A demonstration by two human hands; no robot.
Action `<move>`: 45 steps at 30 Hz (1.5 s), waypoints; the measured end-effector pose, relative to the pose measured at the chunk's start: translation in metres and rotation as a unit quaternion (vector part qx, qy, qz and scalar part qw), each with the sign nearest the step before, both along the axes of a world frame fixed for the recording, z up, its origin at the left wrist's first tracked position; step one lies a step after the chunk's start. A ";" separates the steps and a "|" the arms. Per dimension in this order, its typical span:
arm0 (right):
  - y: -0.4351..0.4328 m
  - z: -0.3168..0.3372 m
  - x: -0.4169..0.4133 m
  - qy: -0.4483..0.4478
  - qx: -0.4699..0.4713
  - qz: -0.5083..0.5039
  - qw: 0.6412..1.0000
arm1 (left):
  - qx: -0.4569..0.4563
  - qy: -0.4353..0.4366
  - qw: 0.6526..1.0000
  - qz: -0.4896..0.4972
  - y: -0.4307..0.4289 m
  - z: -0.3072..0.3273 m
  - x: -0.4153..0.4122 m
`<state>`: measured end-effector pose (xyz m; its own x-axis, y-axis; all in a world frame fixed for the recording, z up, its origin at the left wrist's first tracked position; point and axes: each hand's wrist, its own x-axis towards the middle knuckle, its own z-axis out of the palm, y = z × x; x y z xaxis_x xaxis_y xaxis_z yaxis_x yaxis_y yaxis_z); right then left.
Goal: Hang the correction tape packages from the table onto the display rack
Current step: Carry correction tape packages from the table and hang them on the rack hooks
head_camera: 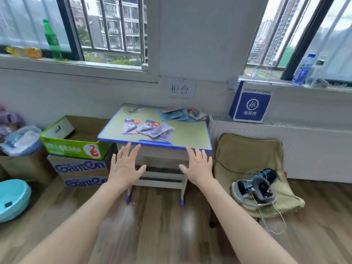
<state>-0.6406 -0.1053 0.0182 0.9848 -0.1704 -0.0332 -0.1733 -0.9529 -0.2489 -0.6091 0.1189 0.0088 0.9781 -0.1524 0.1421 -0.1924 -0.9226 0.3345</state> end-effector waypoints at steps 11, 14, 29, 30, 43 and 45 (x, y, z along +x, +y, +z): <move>-0.005 -0.005 0.236 0.008 0.027 -0.033 0.999 | 0.002 -0.024 1.000 0.009 0.003 0.004 0.245; -0.003 -0.007 0.288 0.016 0.034 -0.041 0.998 | 0.011 -0.005 1.000 -0.003 0.001 -0.004 0.296; -0.027 -0.074 0.534 0.095 0.067 -0.068 0.991 | 0.056 0.073 0.996 0.012 -0.015 -0.067 0.528; -0.028 -0.077 0.548 0.094 0.066 -0.073 0.991 | 0.055 0.077 0.995 0.013 -0.016 -0.070 0.541; -0.035 -0.128 0.677 0.141 0.093 -0.202 0.965 | 0.062 0.140 0.988 0.015 -0.003 -0.122 0.659; -0.032 -0.138 0.686 0.143 0.087 -0.224 0.960 | 0.081 0.155 0.985 0.004 0.001 -0.131 0.673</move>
